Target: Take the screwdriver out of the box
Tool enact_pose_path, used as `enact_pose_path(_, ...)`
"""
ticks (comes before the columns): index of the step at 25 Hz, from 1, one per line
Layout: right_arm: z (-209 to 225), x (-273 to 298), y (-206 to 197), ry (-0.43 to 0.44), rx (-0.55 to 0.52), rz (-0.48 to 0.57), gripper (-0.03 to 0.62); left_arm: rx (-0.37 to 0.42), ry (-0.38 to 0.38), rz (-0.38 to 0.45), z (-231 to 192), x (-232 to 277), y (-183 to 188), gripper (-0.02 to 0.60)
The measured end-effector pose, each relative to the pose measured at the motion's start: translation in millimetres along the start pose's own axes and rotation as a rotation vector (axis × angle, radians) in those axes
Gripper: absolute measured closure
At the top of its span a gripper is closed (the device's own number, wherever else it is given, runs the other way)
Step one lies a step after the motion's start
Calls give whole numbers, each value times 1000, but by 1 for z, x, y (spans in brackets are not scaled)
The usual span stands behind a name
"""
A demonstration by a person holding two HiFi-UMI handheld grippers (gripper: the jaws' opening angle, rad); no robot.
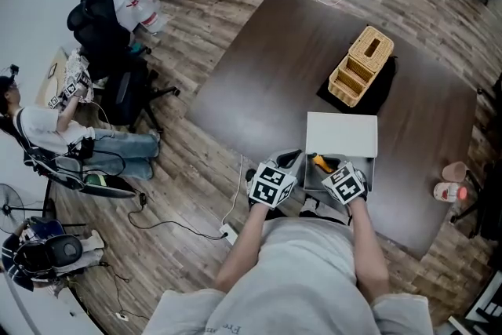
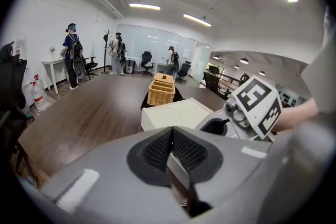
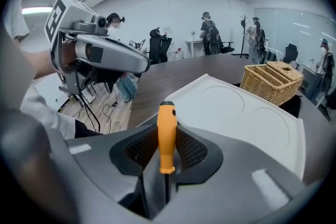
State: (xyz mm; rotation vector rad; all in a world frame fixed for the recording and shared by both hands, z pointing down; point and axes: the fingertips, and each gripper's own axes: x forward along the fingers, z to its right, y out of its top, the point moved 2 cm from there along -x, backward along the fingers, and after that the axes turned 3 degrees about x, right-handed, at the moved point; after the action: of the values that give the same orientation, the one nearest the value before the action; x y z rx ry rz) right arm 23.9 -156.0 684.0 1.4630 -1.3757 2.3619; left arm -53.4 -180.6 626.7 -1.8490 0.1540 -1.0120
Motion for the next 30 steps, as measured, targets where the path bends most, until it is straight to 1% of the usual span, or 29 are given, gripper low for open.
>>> enact_pose_path(8, 5, -10, 19, -12, 71, 121, 487, 0, 8, 5, -2, -4, -1, 528)
enact_pose_path(14, 8, -17, 28, -23, 98, 175, 487, 5, 12, 6, -2, -6, 0, 528)
enact_pose_path(22, 16, -33, 41, -30, 170, 278, 487, 14, 11, 8, 0, -7, 1, 528)
enact_pose_path(30, 19, -46, 52, -33, 209, 361, 487, 16, 15, 10, 3, -9, 0, 528)
